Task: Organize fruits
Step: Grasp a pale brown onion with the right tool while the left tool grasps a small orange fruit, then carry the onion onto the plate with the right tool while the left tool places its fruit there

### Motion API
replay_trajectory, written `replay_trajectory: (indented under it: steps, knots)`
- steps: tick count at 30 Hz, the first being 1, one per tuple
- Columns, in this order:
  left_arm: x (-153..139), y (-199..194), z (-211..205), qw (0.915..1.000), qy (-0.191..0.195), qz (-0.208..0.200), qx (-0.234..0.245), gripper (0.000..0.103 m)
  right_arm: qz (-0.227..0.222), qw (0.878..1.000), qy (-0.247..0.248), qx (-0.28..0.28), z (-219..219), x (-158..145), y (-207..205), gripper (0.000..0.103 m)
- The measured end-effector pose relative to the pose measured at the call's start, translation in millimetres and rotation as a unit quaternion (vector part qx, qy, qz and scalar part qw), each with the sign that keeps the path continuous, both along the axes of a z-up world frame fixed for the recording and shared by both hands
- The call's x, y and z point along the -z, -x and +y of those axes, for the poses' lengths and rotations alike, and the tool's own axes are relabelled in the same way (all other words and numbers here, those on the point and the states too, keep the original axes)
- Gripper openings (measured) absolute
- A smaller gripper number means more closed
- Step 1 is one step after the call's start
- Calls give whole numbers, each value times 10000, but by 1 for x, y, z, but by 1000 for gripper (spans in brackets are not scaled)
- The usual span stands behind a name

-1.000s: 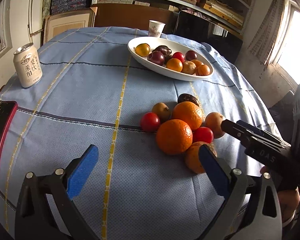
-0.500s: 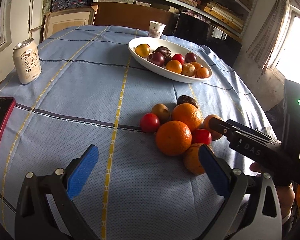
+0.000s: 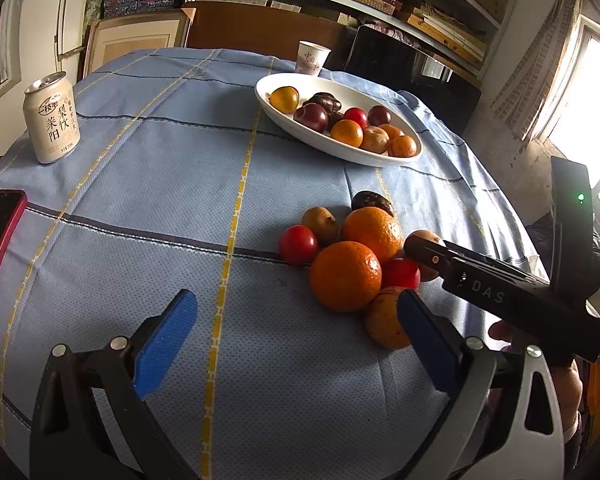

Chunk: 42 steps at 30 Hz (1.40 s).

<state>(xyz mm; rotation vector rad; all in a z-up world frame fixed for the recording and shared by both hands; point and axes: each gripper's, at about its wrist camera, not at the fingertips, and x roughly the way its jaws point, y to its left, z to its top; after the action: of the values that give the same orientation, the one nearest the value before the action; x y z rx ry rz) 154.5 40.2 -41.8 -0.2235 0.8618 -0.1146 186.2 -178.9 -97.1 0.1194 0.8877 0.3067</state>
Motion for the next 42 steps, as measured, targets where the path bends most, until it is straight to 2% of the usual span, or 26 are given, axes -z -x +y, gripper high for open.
replay_trajectory:
  steps: [7, 9, 10, 12, 15, 18, 19, 20, 22, 23, 25, 29, 32, 42]
  knots:
    - [1, -1, -1, 10000, 41, 45, 5, 98, 37, 10000, -85, -27, -2, 1, -2, 54]
    - [2, -2, -1, 10000, 46, 53, -5, 98, 66, 9997, -232, -97, -3, 3, -2, 45]
    - [2, -2, -1, 10000, 51, 59, -12, 98, 55, 9996, -268, -83, -4, 2, -1, 45]
    - [3, -2, 1, 9999, 77, 72, -35, 98, 13, 9994, -334, 40, -9, 1, 0, 45]
    - [3, -2, 1, 9999, 112, 62, -31, 98, -151, 9970, -687, 314, -27, -3, 5, 45]
    - [-1, 2, -5, 10000, -68, -35, 30, 98, -223, 9950, -818, 536, -41, -3, 7, 45]
    - [-3, 4, -10, 9998, -170, -70, 72, 94, -204, 9945, -857, 570, -44, -3, 7, 45]
    - [-5, 8, -17, 9996, -195, -91, 154, 85, -183, 9942, -879, 591, -46, -2, 6, 45]
    - [-3, 10, -31, 9990, 42, 68, 436, 73, -193, 9941, -893, 589, -48, -2, 7, 45]
    - [-1, 11, -38, 9983, 117, 144, 550, 64, -227, 9941, -894, 571, -48, -3, 9, 45]
    - [2, 10, -55, 9973, -35, 272, 675, 54, -313, 9944, -847, 549, -47, -6, 12, 45]
    - [4, 8, -70, 9967, -222, 354, 693, 52, -373, 9948, -820, 476, -49, -8, 17, 45]
    - [9, 1, -77, 9962, -254, 524, 648, 44, -335, 9944, -873, 488, -52, -7, 18, 45]
    - [12, -14, -86, 9956, -467, 633, 516, 46, -394, 9940, -984, 285, -50, -10, 27, 45]
